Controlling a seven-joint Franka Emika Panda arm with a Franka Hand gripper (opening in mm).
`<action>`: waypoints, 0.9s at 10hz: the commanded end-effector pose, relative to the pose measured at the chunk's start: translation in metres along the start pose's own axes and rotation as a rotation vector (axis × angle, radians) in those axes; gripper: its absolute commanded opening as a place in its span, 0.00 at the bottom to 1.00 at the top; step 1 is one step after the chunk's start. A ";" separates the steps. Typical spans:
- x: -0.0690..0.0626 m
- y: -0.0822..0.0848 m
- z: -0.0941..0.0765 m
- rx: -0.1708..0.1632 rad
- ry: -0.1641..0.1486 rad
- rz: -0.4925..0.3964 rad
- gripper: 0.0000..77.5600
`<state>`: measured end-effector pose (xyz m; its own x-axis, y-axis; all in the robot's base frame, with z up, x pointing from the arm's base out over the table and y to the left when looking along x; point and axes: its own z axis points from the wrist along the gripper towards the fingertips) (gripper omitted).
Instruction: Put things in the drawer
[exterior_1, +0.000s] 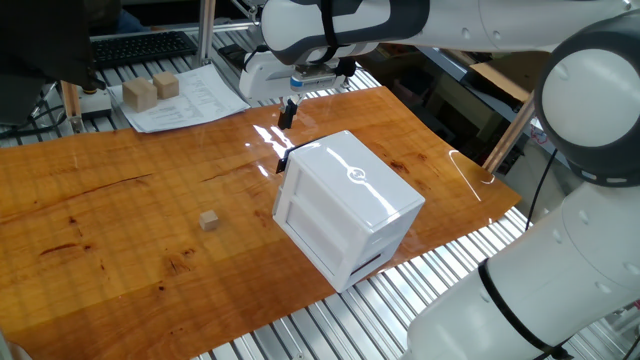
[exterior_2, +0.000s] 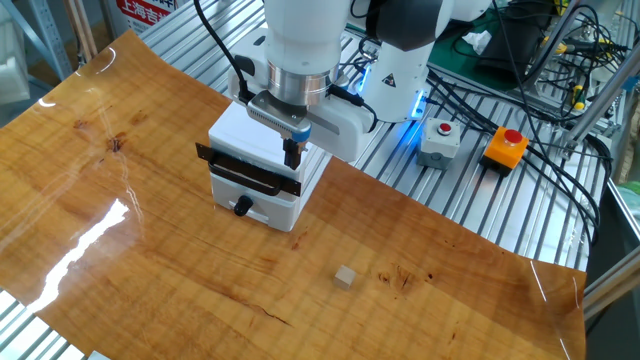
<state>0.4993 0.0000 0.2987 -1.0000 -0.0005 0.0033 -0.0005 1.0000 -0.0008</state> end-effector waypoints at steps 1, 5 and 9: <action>0.000 0.000 0.000 -0.070 0.088 0.009 0.00; 0.000 0.000 -0.001 -0.012 0.089 0.003 0.00; -0.008 0.000 -0.003 -0.012 0.090 0.099 0.00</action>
<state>0.5011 -0.0001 0.2993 -0.9941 0.0510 0.0955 0.0523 0.9986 0.0115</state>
